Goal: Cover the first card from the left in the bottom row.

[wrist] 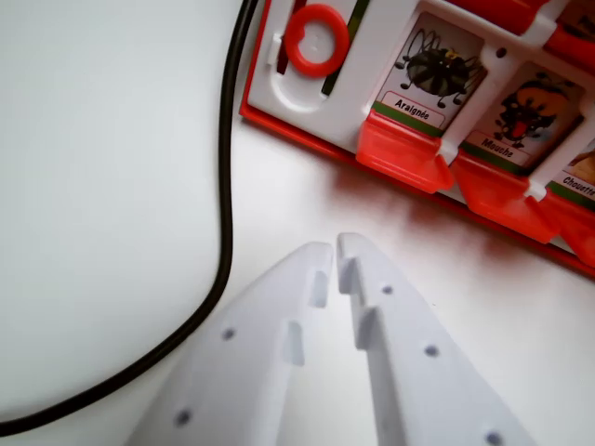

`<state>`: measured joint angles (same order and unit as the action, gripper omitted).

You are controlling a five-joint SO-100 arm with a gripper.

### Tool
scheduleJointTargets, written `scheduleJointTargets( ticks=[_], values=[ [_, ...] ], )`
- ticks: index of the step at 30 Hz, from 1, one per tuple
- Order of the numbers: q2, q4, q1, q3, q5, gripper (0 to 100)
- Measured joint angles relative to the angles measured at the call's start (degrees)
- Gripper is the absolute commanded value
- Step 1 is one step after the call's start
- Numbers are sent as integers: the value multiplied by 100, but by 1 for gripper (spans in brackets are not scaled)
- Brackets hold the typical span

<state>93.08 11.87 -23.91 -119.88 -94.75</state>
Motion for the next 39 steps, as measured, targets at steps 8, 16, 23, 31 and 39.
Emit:
scheduleJointTargets(
  ticks=[8,16,23,31,39],
  values=[
    [-431,0,0,202,88,0],
    [-870,-158,0,492,308,0],
    [-1037,-158,0,510,545,0],
    [-1063,-158,26,510,721,0],
    [-1450,-158,158,888,756,0]
  ],
)
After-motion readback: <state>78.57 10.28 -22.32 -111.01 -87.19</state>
